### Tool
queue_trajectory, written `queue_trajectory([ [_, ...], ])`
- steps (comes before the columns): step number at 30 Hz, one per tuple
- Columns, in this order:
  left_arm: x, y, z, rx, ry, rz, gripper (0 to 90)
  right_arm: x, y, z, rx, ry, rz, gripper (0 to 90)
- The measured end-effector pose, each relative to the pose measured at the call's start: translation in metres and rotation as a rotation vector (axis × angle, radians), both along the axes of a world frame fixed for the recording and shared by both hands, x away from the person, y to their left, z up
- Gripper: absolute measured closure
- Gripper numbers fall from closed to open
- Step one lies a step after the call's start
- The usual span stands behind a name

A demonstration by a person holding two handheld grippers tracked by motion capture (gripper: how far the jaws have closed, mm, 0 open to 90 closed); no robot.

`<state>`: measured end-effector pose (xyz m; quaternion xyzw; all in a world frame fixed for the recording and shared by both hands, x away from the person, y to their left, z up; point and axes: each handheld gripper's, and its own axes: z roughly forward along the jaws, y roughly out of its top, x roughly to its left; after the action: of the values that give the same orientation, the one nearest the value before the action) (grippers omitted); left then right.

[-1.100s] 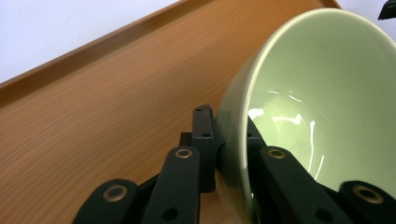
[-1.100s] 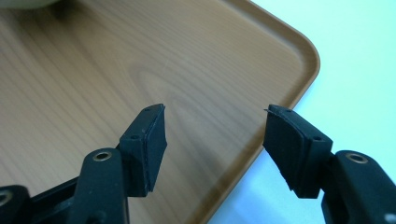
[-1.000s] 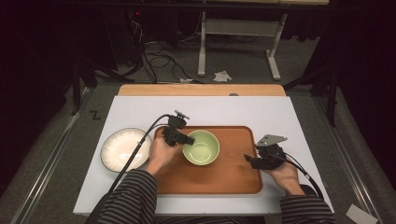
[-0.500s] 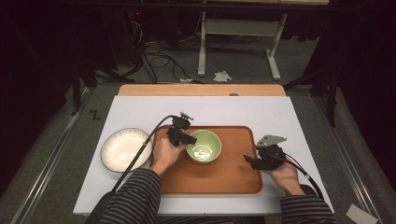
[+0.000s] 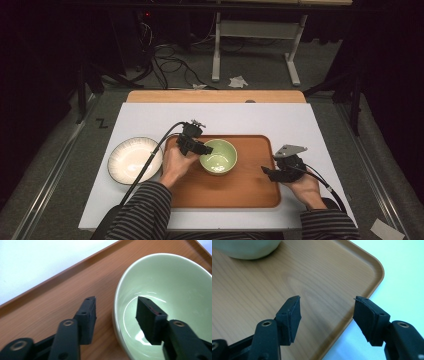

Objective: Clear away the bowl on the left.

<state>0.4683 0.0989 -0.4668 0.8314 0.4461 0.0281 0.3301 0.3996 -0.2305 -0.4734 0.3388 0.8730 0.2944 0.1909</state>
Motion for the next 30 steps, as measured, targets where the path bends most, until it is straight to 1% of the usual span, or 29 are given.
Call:
queue_trajectory([
  [1,-0.001,0.000,0.001,-0.003,-0.004,0.001,45.9,-0.001,0.000,0.000,-0.006,-0.006,0.003,40.5],
  [2,-0.002,0.001,0.005,-0.006,-0.023,0.009,44.4,-0.001,0.000,0.000,0.002,-0.005,0.005,40.5],
  [3,-0.003,0.003,0.007,-0.011,-0.036,0.013,42.8,0.000,0.000,0.001,-0.001,-0.001,0.005,40.5],
  [4,-0.003,0.004,0.010,-0.012,-0.040,0.009,41.7,0.000,-0.001,0.001,0.000,0.005,0.006,40.4],
  [8,-0.006,0.009,0.016,-0.045,-0.060,0.008,38.0,-0.001,0.000,0.001,-0.002,0.003,0.010,40.4],
  [10,-0.007,0.011,0.019,-0.038,-0.067,0.000,36.9,-0.001,0.000,0.000,0.006,-0.006,0.006,40.4],
  [11,-0.008,0.012,0.021,-0.068,-0.071,-0.005,35.5,0.000,0.001,0.000,0.003,-0.006,0.009,40.5],
  [12,-0.008,0.012,0.023,-0.082,-0.069,-0.005,35.1,0.000,0.001,0.000,0.006,-0.007,0.010,40.4],
  [15,-0.009,0.014,0.025,-0.076,-0.083,-0.004,34.1,0.000,0.000,0.000,0.008,0.005,-0.001,40.4],
  [16,-0.009,0.017,0.026,-0.069,-0.084,0.002,31.8,0.000,0.000,-0.001,0.015,0.011,0.000,40.3],
  [18,-0.009,0.021,0.029,-0.085,-0.089,0.008,31.0,0.000,0.001,-0.001,0.010,0.009,0.012,40.4],
  [19,-0.009,0.021,0.029,-0.085,-0.089,0.008,30.5,0.000,0.001,-0.001,0.010,0.009,0.012,40.4],
  [21,-0.012,0.022,0.032,-0.070,-0.112,0.005,30.2,0.000,0.001,-0.001,0.010,0.003,0.017,40.4],
  [22,-0.014,0.021,0.032,-0.058,-0.124,0.007,29.9,0.000,0.000,0.000,0.010,0.006,0.008,40.4],
  [23,-0.014,0.020,0.032,-0.050,-0.133,0.005,29.7,0.000,0.000,0.000,0.011,0.001,0.009,40.4],
  [24,-0.015,0.019,0.032,-0.043,-0.138,0.006,29.0,0.000,-0.001,0.001,0.014,0.003,-0.002,40.4],
  [26,-0.015,0.019,0.032,-0.037,-0.139,0.006,27.6,0.000,-0.001,0.001,0.012,0.002,-0.003,40.4],
  [27,-0.016,0.018,0.031,-0.028,-0.144,-0.001,27.6,0.000,-0.001,0.001,0.013,0.003,-0.002,40.4],
  [28,-0.017,0.017,0.031,-0.004,-0.149,-0.004,25.9,0.001,-0.001,0.000,0.012,0.008,0.003,40.4],
  [29,-0.017,0.017,0.031,-0.004,-0.149,-0.004,25.6,0.001,-0.001,0.000,0.012,0.008,0.003,40.4],
  [30,-0.018,0.017,0.031,0.007,-0.149,-0.007,25.6,0.002,-0.001,0.000,0.010,0.005,0.008,40.4],
])
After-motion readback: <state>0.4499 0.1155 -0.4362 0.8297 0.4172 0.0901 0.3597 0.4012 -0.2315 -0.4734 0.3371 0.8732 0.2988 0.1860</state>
